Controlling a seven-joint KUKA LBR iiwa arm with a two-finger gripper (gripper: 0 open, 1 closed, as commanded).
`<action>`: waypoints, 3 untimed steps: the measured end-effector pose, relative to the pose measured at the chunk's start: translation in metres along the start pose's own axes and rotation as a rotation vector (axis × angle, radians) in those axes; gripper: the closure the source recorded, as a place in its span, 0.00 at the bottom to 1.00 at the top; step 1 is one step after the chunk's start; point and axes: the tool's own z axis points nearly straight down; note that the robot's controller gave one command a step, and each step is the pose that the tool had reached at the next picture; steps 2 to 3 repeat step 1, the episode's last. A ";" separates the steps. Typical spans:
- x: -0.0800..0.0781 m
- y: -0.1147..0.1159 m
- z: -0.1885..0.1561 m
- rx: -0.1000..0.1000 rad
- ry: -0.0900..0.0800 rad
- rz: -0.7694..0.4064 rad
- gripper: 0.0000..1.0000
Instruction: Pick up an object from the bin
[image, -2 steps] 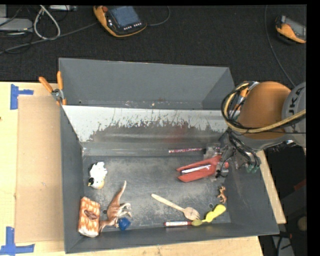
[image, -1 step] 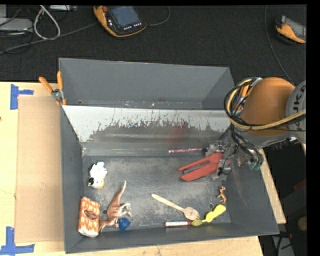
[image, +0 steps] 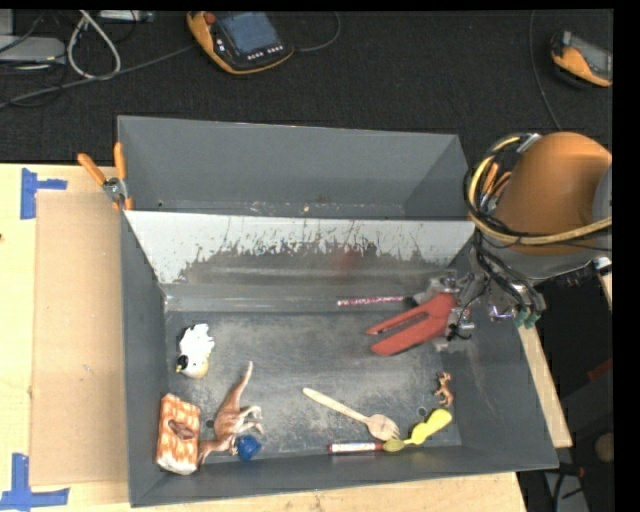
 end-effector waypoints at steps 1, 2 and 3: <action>-0.002 0.000 -0.040 0.002 -0.009 0.000 1.00; -0.002 0.000 -0.040 0.002 -0.009 0.000 1.00; -0.002 0.000 -0.040 0.002 -0.009 0.000 1.00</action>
Offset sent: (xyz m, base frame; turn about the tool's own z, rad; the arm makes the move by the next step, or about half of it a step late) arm 0.0016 -0.0003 0.0407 0.0001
